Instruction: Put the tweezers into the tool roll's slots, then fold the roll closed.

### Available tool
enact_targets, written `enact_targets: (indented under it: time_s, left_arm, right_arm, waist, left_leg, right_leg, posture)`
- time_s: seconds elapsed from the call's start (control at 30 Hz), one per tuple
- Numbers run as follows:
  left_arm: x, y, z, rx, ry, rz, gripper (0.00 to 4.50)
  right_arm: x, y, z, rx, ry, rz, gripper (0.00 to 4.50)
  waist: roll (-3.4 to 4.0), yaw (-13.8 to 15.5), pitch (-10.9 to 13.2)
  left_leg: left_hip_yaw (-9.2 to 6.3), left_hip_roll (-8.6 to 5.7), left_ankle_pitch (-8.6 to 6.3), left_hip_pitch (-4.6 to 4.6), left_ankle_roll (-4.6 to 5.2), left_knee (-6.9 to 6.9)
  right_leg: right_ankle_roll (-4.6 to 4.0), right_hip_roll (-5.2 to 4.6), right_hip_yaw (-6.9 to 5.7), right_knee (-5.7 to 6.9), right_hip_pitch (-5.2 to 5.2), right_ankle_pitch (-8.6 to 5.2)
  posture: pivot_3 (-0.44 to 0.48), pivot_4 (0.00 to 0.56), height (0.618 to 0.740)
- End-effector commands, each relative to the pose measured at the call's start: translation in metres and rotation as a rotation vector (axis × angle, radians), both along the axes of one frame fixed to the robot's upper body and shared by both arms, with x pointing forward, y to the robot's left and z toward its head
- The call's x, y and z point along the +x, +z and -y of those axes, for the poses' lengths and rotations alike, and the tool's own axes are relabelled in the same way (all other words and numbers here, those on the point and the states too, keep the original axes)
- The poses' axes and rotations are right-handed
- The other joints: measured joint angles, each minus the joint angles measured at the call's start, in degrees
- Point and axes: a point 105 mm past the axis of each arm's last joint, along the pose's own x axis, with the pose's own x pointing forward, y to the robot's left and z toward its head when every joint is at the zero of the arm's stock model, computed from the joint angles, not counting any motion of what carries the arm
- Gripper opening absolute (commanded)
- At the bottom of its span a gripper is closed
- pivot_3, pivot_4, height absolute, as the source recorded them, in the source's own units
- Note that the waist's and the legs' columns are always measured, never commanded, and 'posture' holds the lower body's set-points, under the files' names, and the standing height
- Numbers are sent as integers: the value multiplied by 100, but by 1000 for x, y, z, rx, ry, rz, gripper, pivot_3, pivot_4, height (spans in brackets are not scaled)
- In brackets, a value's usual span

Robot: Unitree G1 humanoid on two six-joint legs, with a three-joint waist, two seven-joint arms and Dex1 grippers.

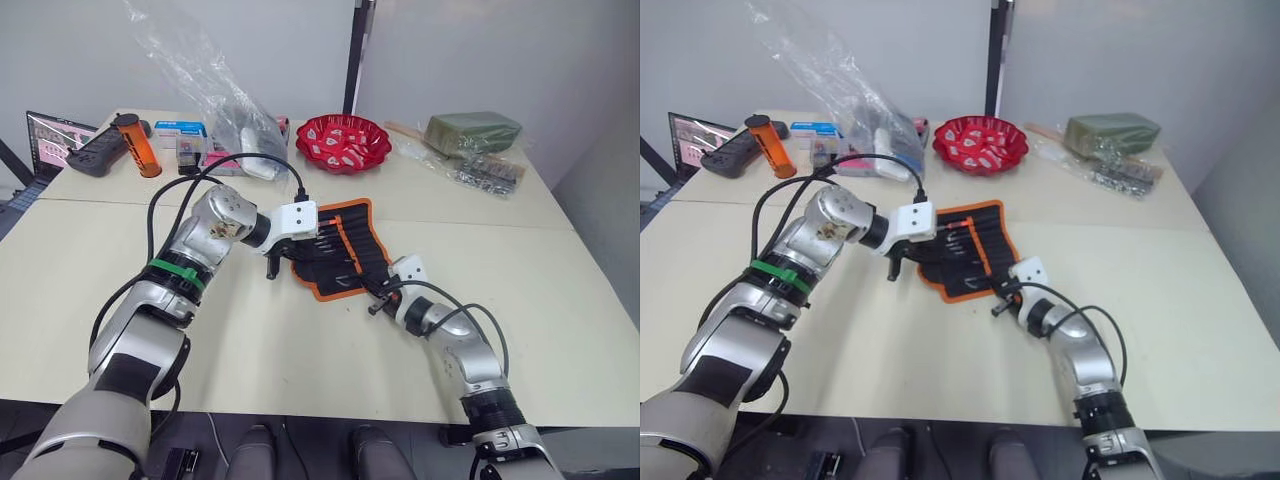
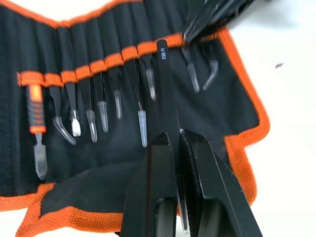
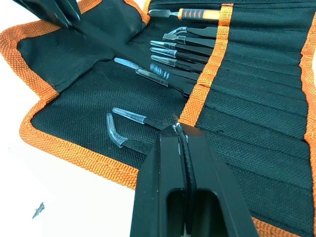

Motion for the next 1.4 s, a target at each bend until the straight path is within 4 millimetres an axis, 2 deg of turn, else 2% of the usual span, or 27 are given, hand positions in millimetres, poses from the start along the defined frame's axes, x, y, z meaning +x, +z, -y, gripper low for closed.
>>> enact_targets:
  time_s: [0.03,0.27,0.7,1.13,1.4]
  left_arm:
    - [3,6,3,28,-14,35,10]
    - [6,0,11,0,4,28,10]
    - [13,-8,38,-49,8,31,10]
    - [15,-17,74,-132,-26,47,10]
    - [16,-18,82,-169,-12,47,10]
  right_arm:
    - [-1,-22,19,-36,-90,-84,0]
    - [-1,-21,20,-39,-91,-85,0]
    - [-5,-25,18,-39,-82,-98,0]
    - [-14,-27,16,-28,-89,-109,0]
    - [-17,-28,16,-25,-100,-112,0]
  waist:
    - [0,0,0]
    - [0,10,0]
    - [1,18,0]
    - [1,52,0]
    - [1,60,0]
  left_leg:
    - [-1,0,0,-1,0,0]
    - [-2,-2,0,-1,0,2]
    - [-6,-5,1,-1,1,3]
    - [-12,-9,1,-6,1,3]
    - [-15,-11,1,-7,1,4]
  right_leg:
    - [0,0,0,0,0,0]
    - [3,0,0,0,2,1]
    - [11,0,-1,3,3,3]
    - [15,-1,-4,2,4,0]
    - [17,-1,-5,2,5,0]
  posture:
    - [0,150,740]
    - [0,150,740]
    - [0,150,740]
    - [0,150,740]
    - [0,150,740]
